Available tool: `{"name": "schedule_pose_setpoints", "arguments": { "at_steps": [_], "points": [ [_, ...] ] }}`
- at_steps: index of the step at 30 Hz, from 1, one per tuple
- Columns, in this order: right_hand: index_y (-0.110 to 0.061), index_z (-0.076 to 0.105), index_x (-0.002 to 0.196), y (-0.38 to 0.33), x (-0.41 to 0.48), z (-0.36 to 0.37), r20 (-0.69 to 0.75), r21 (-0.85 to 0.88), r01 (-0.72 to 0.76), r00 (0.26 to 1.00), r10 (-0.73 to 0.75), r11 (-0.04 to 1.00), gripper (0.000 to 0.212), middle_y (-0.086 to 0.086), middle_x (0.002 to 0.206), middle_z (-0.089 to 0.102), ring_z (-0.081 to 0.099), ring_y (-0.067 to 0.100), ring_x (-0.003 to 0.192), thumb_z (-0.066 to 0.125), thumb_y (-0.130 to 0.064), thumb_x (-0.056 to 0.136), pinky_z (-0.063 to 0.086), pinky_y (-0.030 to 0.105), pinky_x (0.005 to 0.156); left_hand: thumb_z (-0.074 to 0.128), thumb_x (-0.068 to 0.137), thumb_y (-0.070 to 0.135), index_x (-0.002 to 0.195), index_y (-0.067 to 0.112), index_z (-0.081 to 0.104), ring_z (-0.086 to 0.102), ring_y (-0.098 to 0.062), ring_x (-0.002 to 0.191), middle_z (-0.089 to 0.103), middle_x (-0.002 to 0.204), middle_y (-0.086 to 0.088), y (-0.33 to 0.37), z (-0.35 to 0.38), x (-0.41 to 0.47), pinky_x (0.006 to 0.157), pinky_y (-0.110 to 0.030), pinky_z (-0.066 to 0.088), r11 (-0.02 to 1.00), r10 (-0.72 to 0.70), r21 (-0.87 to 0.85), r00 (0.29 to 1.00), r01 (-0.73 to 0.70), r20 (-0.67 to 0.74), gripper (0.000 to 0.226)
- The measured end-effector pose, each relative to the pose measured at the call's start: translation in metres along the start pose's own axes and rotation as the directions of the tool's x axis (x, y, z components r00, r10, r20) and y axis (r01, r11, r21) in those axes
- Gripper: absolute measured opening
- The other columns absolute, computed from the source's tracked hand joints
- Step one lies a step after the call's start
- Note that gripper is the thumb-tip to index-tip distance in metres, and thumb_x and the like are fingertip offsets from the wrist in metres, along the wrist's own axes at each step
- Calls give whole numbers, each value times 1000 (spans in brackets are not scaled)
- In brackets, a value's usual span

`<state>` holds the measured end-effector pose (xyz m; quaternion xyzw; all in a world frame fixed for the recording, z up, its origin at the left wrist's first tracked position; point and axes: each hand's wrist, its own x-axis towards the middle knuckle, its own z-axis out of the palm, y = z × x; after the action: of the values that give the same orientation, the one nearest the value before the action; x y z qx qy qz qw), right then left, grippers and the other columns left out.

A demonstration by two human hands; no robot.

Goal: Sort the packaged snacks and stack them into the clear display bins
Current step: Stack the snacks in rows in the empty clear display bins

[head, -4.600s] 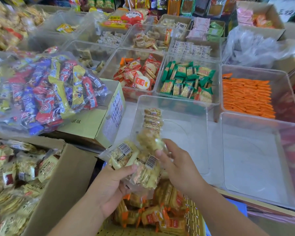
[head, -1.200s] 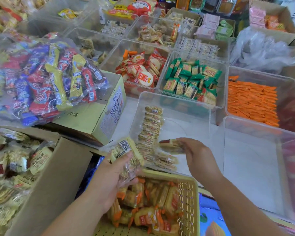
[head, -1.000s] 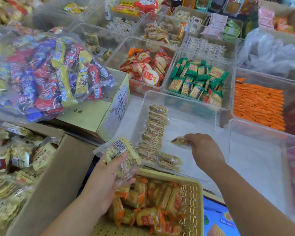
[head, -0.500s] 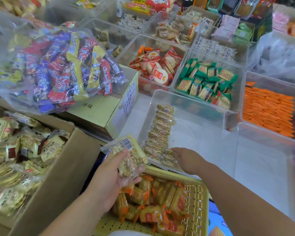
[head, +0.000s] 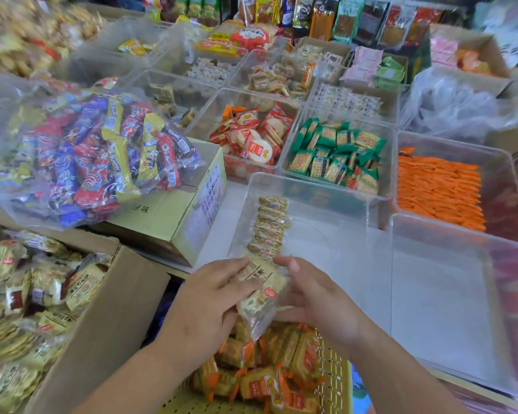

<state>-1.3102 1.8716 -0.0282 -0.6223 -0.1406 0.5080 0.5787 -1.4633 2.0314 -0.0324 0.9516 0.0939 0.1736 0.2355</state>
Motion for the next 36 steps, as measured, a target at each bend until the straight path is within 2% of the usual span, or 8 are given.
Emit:
{"name": "schedule_pose_setpoints", "arguments": {
  "at_steps": [3,10,13,17,24,29,33,36],
  "points": [
    [-37,67,122,7,-11,5,-15,34,75,997,-75,997,43,-7,104,76,73,21,91,75,-46,81,59,33,79,78,57,-15,116,13,78,56,-24,121,67,133,-11,7,6,3,97,-40,52,999,47,-2,999,-47,-8,65],
    [-37,65,123,19,-20,-6,-55,131,153,988,-146,980,45,5,118,73,74,33,99,78,-22,82,61,40,82,90,67,-2,125,37,70,56,-20,127,55,139,7,13,12,1,105,-38,46,946,-249,-214,969,244,3,73],
    [-46,62,126,21,-23,-17,67,-122,179,983,-172,976,66,-7,127,68,72,19,103,90,-25,71,58,31,87,86,76,-3,118,25,76,64,-16,117,68,124,9,6,14,5,105,-18,42,943,-245,-230,969,239,1,52],
    [-52,70,107,23,-9,-30,-74,-476,242,947,-313,845,44,-27,127,58,65,3,108,82,-19,81,53,20,89,82,86,15,121,35,72,57,-1,122,65,127,20,-1,19,18,109,-27,42,926,-226,-289,970,243,91,41],
    [-27,66,110,17,54,-88,-325,-827,-66,866,-380,558,18,-6,102,64,60,12,88,68,-36,95,40,28,72,65,86,67,164,29,9,18,-25,156,13,171,-4,-40,39,44,123,-42,25,826,-556,146,745,544,369,102],
    [-17,58,114,41,103,-102,-325,-839,-239,940,-99,489,21,9,114,58,57,24,87,63,-31,98,41,31,71,66,78,77,162,21,-16,43,-27,145,28,168,-7,-68,60,51,107,-36,45,747,-616,202,546,633,568,130],
    [-27,47,118,60,119,-105,-262,-728,-322,946,189,605,24,9,109,57,55,22,75,59,-25,97,46,30,61,66,70,83,160,26,-22,58,-22,127,42,160,0,-75,67,50,89,-32,53,745,-606,183,537,642,586,137],
    [-47,41,144,57,123,-104,-201,-572,-386,922,332,724,54,2,128,50,60,26,107,57,-31,95,60,37,70,63,70,86,159,30,-23,59,-19,125,44,158,7,-78,69,46,88,-32,54,763,-602,201,560,615,570,136]
  ]
}}
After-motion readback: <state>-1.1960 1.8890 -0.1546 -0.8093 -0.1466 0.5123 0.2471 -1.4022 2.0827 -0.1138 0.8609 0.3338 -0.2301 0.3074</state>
